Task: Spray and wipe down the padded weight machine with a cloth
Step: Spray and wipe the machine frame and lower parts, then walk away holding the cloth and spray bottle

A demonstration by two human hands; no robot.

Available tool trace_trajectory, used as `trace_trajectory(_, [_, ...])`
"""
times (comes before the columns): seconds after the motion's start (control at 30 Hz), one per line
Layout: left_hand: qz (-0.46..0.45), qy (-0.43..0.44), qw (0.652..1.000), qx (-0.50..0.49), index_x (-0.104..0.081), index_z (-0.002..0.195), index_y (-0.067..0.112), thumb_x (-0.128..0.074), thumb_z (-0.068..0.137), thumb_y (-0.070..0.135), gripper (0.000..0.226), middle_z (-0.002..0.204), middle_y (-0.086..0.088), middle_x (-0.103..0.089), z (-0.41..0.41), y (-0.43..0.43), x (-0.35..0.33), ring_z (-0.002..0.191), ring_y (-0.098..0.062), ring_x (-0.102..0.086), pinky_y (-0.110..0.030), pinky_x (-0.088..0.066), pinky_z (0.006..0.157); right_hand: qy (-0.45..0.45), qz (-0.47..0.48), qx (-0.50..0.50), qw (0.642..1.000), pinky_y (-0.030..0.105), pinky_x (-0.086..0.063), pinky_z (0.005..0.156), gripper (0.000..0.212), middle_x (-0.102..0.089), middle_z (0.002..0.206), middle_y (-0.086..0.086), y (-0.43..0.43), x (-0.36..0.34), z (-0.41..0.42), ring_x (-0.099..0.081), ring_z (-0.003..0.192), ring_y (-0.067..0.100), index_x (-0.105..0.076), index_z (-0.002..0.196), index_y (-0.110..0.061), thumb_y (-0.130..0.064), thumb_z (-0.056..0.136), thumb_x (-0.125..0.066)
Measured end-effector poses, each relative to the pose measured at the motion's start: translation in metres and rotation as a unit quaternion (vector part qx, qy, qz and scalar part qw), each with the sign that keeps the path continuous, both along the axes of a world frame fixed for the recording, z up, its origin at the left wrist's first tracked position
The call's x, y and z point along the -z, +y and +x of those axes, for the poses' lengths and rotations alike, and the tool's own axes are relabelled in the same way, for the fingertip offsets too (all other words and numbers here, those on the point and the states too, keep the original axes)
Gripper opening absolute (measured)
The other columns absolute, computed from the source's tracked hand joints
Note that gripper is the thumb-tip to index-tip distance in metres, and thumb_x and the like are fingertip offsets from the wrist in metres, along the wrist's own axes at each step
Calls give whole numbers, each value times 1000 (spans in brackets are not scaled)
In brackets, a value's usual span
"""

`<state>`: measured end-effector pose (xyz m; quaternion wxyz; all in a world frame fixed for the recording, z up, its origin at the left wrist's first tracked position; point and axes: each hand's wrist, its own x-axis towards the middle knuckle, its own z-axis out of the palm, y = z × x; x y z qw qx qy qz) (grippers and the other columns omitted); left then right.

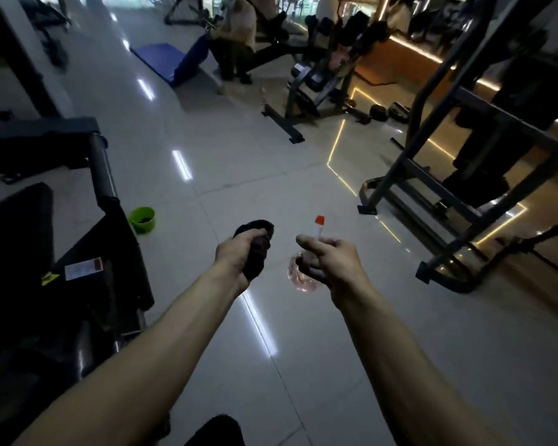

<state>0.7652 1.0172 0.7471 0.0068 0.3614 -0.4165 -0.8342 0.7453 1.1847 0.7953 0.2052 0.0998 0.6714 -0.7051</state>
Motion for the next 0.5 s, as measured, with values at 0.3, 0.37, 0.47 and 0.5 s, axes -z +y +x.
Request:
trace_trajectory(0.3, [18,-2,997,-72,-72,87,14,-70,88,13,3,70,-4,-58,-224,-132,38,57,-13,-40,-17,-29,40,-37,1,-118,992,37,-51,75,24,-53,78,20,-140,38,-248,-53,77,32,-63,99,1,-9,86,-81])
trace_trajectory(0.37, [25,-4,997,-74,-74,88,17,-68,88,14,6,71,-1,-54,-263,-165,36,55,-11,-36,-15,-26,40,-29,13,-133,991,34,-53,69,24,-59,74,19,-172,33,-289,-58,73,30,-63,97,-1,-13,86,-82])
trace_trajectory(0.47, [26,6,996,-90,-73,87,17,-66,89,14,7,68,1,-52,-327,-220,28,51,-9,-35,-15,-25,39,-14,28,-187,982,35,-49,67,26,-54,76,20,-230,23,-363,-53,71,28,-59,91,-4,-18,87,-81])
trace_trajectory(0.5, [23,5,995,-98,-72,85,17,-65,90,14,9,67,0,-52,-344,-235,24,52,-10,-35,-14,-25,38,0,40,-199,979,34,-46,64,27,-50,76,20,-247,19,-384,-51,68,27,-58,90,-5,-19,87,-80])
